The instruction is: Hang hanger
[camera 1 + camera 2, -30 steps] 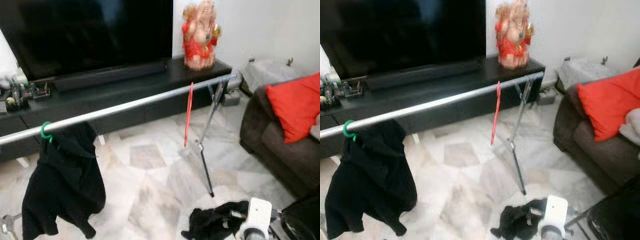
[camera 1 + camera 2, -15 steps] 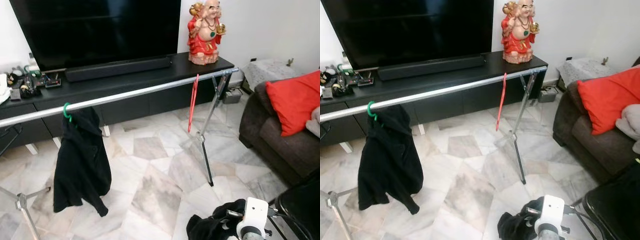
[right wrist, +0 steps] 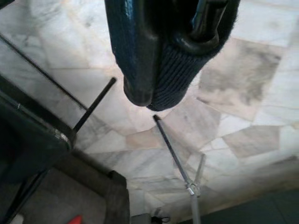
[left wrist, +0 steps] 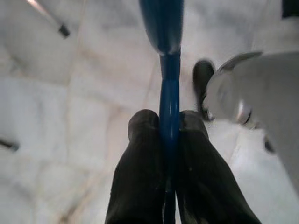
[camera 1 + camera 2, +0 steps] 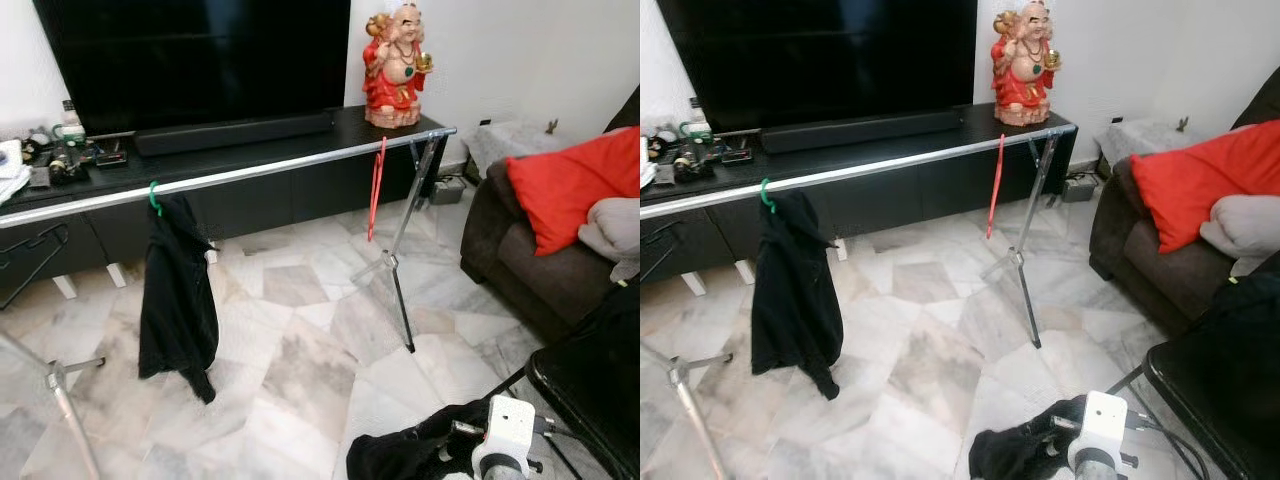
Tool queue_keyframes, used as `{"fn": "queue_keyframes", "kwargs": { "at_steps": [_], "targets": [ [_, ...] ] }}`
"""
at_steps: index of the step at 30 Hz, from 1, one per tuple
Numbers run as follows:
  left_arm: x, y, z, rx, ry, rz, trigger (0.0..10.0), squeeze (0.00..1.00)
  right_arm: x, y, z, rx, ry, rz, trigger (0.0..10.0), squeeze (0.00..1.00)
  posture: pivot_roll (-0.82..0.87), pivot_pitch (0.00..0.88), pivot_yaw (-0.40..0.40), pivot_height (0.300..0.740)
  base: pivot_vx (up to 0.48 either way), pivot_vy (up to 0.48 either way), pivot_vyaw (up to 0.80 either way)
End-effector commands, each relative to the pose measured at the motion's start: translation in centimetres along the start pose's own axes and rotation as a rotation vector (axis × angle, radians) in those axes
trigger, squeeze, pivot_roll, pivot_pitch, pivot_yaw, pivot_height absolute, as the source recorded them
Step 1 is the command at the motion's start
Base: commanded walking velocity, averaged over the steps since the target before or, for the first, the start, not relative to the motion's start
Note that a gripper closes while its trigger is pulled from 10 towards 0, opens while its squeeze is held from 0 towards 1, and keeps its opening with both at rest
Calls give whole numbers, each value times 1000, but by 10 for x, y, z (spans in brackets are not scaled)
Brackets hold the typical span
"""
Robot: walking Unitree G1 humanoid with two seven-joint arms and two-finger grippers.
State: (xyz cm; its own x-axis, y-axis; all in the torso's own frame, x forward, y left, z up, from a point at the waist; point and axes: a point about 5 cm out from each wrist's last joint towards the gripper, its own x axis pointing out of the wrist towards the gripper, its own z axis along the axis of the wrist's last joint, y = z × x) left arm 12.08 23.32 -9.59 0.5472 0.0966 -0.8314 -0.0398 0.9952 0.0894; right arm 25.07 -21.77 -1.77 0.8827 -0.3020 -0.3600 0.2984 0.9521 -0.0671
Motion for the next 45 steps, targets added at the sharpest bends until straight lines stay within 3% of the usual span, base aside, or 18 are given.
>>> {"fn": "queue_keyframes", "kwargs": {
  "at_steps": [1, 12, 29, 45],
  "targets": [
    [-1, 1, -5, 12, 23, -2, 10000, 0, -2, -3, -3, -8, 4, -8, 10000, 0, 154, 40, 14, 740, -292, 0, 0],
    [-2, 4, -6, 10, 25, 3, 10000, 0, -2, 0, -3, -21, 6, 8, 10000, 0, 158, 52, 16, 740, -297, 0, 0],
    [-1, 1, -4, 10, 21, 0, 10000, 0, -2, 3, -3, -36, 6, 35, 10000, 0, 155, 53, 18, 740, -298, 0, 760],
    [-2, 3, -6, 6, 23, -1, 10000, 0, 3, 5, 5, -15, 1, 44, 10000, 0, 153, 35, 11, 740, -296, 0, 0]
  ]
}}
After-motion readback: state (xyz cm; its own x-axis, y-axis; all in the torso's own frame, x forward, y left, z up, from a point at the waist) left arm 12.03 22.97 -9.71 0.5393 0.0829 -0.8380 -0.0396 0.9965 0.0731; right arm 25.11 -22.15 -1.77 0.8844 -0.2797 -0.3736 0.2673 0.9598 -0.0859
